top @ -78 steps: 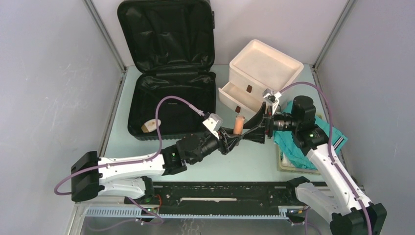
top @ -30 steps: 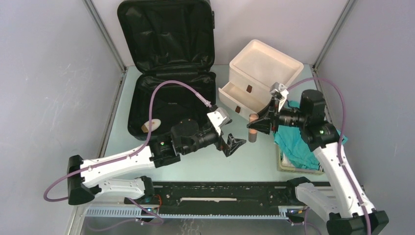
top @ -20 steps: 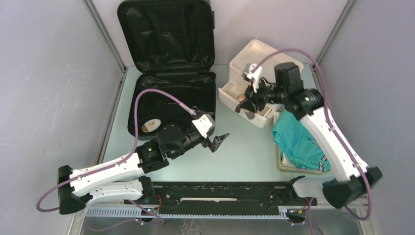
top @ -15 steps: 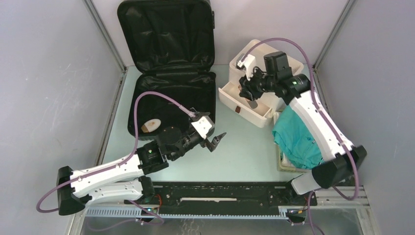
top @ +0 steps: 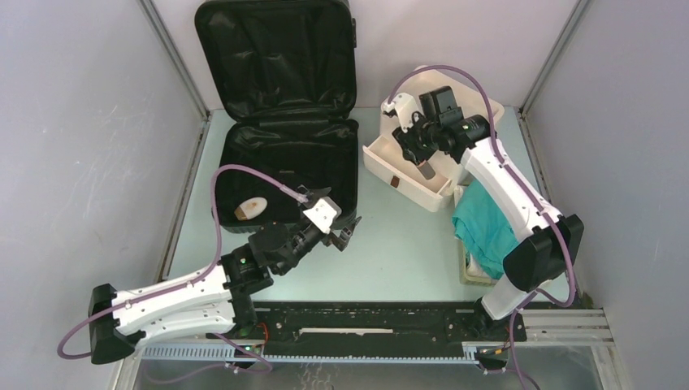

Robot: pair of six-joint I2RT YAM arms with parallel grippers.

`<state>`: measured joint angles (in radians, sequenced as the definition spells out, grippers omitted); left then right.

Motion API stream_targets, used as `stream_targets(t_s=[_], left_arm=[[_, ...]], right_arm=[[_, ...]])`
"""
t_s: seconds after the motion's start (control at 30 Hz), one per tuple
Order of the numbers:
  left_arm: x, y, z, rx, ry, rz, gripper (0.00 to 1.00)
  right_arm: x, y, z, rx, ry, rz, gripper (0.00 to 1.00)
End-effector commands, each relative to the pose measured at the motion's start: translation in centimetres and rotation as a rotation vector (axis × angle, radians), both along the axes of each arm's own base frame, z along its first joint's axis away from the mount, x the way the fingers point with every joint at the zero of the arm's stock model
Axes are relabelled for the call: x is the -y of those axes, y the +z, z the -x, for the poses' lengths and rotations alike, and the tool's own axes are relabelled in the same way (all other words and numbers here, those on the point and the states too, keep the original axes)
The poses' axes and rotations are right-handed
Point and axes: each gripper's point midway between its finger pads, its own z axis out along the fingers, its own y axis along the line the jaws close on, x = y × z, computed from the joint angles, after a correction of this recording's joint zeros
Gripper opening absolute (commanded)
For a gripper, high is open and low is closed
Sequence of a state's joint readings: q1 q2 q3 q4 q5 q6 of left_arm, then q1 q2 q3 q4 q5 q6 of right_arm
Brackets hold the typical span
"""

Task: Open, take out, and arrange the luggage
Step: Place the makeup in the drawer.

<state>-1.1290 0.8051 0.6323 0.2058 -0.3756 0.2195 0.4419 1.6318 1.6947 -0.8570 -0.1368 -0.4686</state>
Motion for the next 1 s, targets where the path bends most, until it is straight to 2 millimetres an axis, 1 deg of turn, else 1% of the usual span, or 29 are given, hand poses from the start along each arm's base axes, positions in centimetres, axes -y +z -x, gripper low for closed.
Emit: stream_targets(t_s=[0.0,0.13,0.23,0.33,0.43,0.53,0.6,0.67,0.73,0.83,0.9,0.97], left_arm=[[-0.8,0.2,-1.3,0.024,0.085,0.006,1.00],[-0.3,-0.9,-1.9,-0.003,0.103,-0.065,1.00],[-0.1,-1.9,-2.5,-0.026,0.134,-0.125,1.00],[-0.7,-3.3,-3.2,-0.038,0.192,-0.175,1.00],[-1.7,-5.0,-3.6,-0.026,0.241,-0.206,1.00],[-2.5,-7.2,-3.6,-0.025,0.249,-0.217,1.00],[-2.4,-8.3,-3.2,-0.033,0.220,-0.224,1.00],[-2.5,-8.7,-2.8,-0.037,0.204,-0.217,1.00],[-2.6,-8.4,-2.7,-0.031,0.196,-0.199,1.00],[-2.6,-8.5,-2.6,-0.030,0.188,-0.194,1.00],[-2.5,-8.4,-2.6,-0.032,0.186,-0.195,1.00],[-2.5,-8.4,-2.6,-0.033,0.186,-0.194,1.00]], right_arm=[[0.1,0.7,-1.2,0.065,-0.031,0.010,0.23],[-0.1,-0.5,-1.4,0.050,-0.033,0.016,0.26],[0.0,-1.4,-1.6,0.044,-0.036,0.028,0.33],[-0.1,-2.3,-1.5,0.035,-0.035,0.040,0.37],[-0.1,-3.3,-1.2,0.012,-0.034,0.046,0.43],[-0.2,-4.2,-0.9,-0.012,-0.023,0.047,0.47],[-0.2,-4.4,-0.7,-0.022,-0.022,0.046,0.51],[-0.2,-4.4,-0.5,-0.025,-0.020,0.038,0.55],[-0.4,-4.4,-0.3,-0.032,-0.014,0.028,0.58],[-0.8,-4.4,0.0,-0.048,0.004,0.016,0.59],[-1.0,-3.8,0.3,-0.041,0.013,0.003,0.59],[-1.3,-2.7,0.8,-0.033,0.031,-0.026,0.59]])
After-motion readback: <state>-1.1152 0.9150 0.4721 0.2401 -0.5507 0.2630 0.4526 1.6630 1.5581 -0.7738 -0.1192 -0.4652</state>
